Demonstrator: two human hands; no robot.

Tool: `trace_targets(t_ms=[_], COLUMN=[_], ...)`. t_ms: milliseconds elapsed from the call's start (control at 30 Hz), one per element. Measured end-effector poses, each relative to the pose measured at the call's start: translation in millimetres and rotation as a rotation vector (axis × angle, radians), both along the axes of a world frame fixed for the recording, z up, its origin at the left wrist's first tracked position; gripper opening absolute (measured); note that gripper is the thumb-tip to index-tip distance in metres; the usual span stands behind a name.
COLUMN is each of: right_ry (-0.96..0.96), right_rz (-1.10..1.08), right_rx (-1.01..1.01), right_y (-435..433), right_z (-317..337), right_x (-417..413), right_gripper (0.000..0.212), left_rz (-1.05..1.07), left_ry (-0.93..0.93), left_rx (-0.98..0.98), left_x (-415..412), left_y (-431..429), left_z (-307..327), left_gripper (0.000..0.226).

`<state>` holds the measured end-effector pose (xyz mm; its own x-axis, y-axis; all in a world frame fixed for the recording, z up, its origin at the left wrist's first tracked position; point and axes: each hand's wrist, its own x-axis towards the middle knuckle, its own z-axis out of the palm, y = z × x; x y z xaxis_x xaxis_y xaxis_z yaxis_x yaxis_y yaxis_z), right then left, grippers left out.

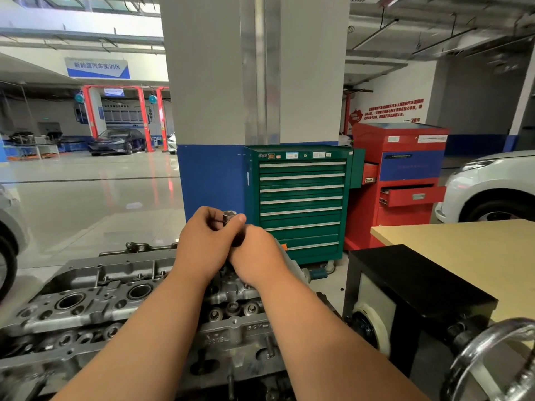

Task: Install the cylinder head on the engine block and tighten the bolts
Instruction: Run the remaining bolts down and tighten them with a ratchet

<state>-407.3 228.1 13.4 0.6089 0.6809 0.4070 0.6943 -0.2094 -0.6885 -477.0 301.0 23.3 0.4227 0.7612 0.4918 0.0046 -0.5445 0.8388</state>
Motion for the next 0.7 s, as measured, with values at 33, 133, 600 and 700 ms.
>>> trace_targets(t_ms=[33, 133, 600, 700], right_ry=[0.010, 0.038, 0.047, 0.059], right_rz=[0.011, 0.076, 0.080, 0.080], right_rx=[0.006, -0.001, -0.015, -0.007], right_y=[0.0, -1.5, -1.8, -5.3], right_z=[0.5, 2.5, 3.1, 3.7], right_x=[-0.2, -1.7, -2.0, -1.9], right_gripper=[0.006, 0.014, 0.013, 0.012], left_rz=[0.010, 0.000, -0.003, -0.083], left_ry=[-0.009, -0.020, -0.008, -0.027], left_rx=[0.005, 0.025, 0.051, -0.022], left_x=[-0.6, -2.1, -2.5, -0.3], left_y=[0.9, 2.6, 4.2, 2.2], left_z=[0.1, 0.8, 0.0, 0.5], left_gripper=[0.025, 0.016, 0.015, 0.035])
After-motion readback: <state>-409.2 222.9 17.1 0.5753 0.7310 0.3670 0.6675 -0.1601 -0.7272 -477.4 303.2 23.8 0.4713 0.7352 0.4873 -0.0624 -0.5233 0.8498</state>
